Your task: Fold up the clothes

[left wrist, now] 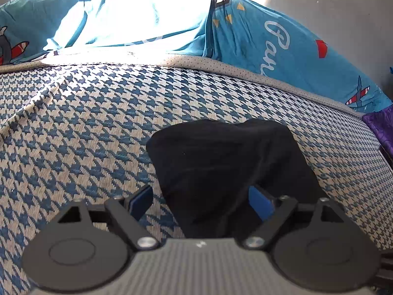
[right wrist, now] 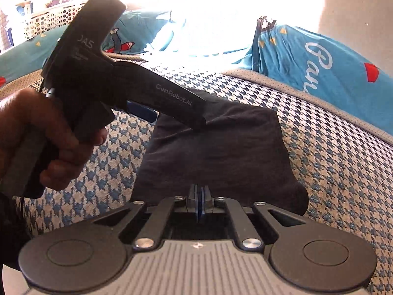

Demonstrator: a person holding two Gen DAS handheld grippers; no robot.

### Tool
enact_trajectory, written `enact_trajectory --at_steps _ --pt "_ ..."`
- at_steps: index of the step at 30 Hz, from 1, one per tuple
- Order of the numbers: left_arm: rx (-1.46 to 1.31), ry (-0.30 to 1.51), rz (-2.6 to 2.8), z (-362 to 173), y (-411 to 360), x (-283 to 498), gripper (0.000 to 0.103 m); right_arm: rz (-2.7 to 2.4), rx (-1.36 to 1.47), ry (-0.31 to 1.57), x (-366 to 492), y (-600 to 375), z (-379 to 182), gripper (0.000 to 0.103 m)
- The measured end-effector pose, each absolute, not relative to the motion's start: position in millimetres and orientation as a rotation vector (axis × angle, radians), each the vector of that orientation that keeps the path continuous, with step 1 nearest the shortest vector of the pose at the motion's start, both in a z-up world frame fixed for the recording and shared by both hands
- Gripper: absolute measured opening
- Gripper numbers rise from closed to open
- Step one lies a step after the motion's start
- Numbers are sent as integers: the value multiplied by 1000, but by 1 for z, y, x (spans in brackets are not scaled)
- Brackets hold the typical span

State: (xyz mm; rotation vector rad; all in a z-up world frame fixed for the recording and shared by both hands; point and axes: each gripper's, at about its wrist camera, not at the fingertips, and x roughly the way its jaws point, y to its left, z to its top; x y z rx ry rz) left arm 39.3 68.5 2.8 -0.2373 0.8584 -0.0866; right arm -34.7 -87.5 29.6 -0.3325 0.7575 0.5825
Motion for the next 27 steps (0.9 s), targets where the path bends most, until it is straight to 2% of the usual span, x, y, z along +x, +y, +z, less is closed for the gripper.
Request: enact_trajectory --at_steps 3,14,18,19,22,26,27 --pt "-229 866 -63 -2 68 43 93 602 -308 801 -25 -98 24 4" --pt "-354 831 32 -1 97 54 94 659 -250 845 -24 -121 25 4" --pt "-313 813 85 7 102 54 94 636 -221 866 -25 -135 27 5" --pt "-302 806 94 10 102 53 94 613 -220 867 -25 -139 26 10" --pt "-303 789 87 17 104 50 94 564 -161 865 -22 -158 30 13" --pt "-373 812 13 18 108 51 94 487 -18 869 -12 -185 34 28" --pt "-380 815 -3 17 107 51 94 477 30 878 -9 -191 34 28"
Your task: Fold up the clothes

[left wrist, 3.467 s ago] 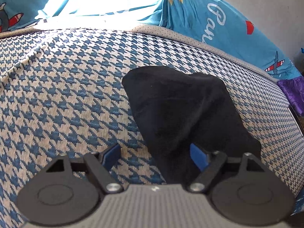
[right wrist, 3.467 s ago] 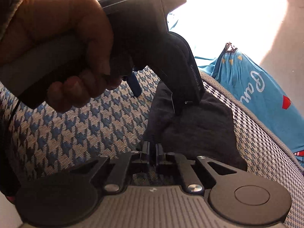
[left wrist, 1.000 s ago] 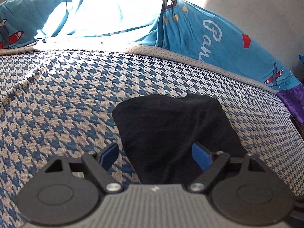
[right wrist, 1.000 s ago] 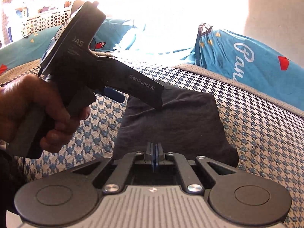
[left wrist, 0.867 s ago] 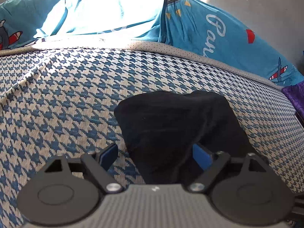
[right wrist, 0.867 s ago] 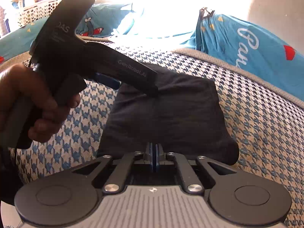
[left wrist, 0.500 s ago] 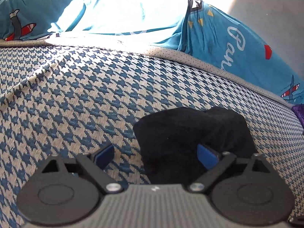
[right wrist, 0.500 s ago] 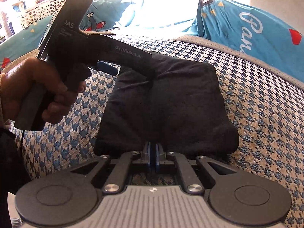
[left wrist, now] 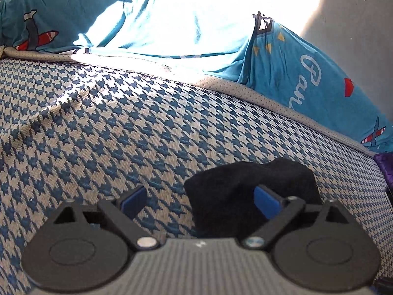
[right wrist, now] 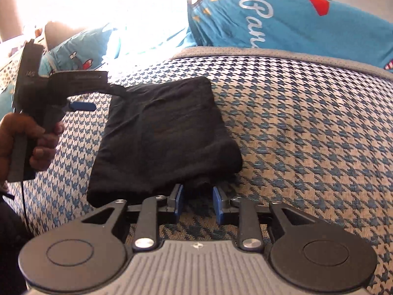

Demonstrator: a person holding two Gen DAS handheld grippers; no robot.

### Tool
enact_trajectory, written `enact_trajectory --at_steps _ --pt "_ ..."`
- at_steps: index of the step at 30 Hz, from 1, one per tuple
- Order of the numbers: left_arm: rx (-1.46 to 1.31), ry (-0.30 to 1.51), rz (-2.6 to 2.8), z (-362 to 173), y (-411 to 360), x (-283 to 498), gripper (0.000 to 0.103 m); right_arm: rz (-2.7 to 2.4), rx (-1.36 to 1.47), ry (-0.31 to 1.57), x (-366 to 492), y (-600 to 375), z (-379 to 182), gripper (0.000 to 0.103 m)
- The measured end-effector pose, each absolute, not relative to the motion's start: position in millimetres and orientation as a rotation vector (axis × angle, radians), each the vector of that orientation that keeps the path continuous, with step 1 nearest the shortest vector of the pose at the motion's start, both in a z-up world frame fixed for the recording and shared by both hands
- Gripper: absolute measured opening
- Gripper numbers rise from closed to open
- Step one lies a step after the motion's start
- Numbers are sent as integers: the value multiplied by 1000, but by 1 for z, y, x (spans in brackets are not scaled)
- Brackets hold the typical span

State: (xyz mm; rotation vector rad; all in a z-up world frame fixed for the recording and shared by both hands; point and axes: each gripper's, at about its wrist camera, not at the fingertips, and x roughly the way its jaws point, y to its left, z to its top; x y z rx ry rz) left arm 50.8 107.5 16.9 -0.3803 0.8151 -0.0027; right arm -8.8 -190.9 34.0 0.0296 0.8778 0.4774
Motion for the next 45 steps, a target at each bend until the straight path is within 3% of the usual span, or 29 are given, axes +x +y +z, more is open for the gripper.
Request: enact_trajectory --at_steps 8,34,38,45 --pt "-430 843 -81 7 104 52 94 490 360 963 13 -211 24 41" --pt "-338 847 -214 -7 75 71 95 472 414 965 37 -198 9 52" --pt "-332 833 -235 -7 72 71 86 484 404 948 41 -191 6 49" --pt "-290 784 -255 -3 58 65 48 491 367 918 43 -184 4 35"
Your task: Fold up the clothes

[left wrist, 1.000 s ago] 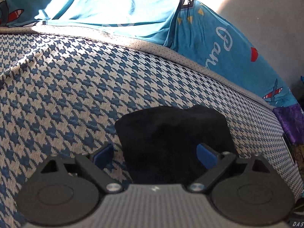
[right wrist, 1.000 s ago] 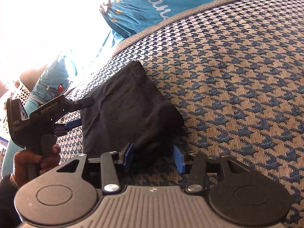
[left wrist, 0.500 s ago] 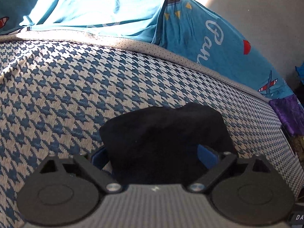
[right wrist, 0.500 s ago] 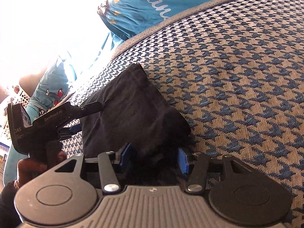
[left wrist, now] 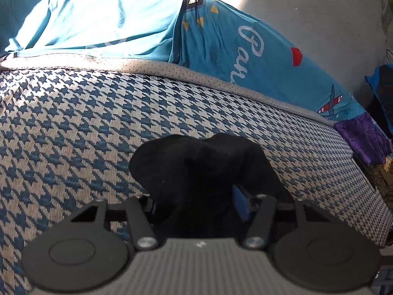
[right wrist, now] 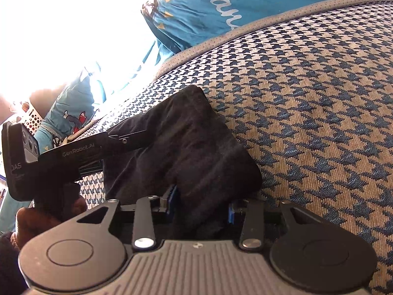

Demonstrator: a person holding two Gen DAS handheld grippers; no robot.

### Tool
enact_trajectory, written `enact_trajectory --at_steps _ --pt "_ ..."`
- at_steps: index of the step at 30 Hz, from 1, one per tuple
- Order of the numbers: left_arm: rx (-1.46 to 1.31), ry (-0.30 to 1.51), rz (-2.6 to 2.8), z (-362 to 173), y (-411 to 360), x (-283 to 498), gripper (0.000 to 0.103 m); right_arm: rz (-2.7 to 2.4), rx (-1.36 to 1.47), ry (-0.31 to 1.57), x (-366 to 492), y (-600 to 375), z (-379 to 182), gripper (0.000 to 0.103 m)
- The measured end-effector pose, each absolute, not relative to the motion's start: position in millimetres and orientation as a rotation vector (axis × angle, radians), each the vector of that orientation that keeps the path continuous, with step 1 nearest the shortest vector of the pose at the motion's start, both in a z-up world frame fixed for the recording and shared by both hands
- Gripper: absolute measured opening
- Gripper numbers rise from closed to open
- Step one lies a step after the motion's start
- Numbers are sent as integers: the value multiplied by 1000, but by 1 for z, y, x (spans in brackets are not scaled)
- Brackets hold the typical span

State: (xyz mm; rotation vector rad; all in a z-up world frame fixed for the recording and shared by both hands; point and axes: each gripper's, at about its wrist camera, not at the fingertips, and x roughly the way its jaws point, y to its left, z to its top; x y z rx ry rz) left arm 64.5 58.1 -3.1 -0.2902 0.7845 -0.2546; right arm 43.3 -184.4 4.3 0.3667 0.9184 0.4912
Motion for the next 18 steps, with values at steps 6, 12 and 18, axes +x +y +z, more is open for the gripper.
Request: enact_trajectory --at_steps 6,12,18 --pt "-183 708 -194 12 44 50 27 484 308 875 39 -176 13 24" --pt "-50 652 -77 26 39 37 24 503 223 804 32 -160 30 22" --pt "-22 594 46 46 65 24 23 561 192 737 28 -131 45 22"
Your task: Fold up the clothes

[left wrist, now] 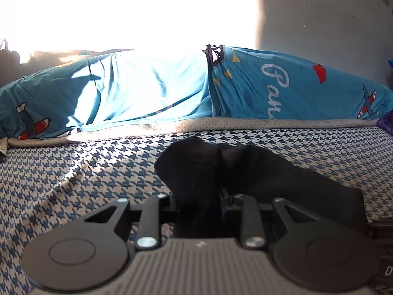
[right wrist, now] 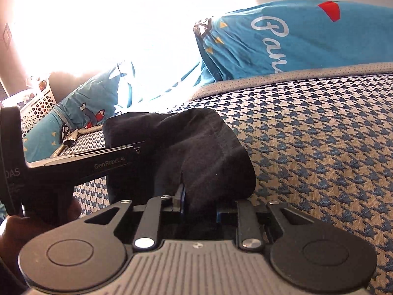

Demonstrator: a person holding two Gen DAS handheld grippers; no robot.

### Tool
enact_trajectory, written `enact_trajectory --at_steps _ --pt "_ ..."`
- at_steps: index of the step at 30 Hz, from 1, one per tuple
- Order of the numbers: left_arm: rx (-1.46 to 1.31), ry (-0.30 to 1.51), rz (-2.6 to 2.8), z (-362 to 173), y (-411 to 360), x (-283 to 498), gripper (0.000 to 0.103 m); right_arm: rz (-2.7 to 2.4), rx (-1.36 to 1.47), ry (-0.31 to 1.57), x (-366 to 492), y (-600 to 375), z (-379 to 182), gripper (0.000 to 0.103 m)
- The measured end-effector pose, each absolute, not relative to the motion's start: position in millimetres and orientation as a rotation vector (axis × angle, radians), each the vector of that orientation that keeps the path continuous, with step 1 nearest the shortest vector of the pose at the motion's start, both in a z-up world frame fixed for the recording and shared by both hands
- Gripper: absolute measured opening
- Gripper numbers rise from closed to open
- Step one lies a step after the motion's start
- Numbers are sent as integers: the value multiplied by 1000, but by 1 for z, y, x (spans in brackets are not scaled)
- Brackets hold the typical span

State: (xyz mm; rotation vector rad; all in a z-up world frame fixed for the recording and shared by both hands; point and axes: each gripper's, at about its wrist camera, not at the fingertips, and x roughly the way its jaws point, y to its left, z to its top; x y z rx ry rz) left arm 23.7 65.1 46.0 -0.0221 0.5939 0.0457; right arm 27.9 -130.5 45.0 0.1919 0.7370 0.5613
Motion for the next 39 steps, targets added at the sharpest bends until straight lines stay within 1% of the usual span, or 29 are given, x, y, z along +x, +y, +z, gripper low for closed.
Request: enact_trajectory --at_steps 12,28,39 --pt "-40 568 230 69 150 -15 23 718 132 685 15 -43 55 22" --pt "-111 549 430 76 250 -74 23 915 43 668 -5 54 57 22" --pt "-194 495 658 85 337 -129 23 1073 -37 613 -34 156 66 22"
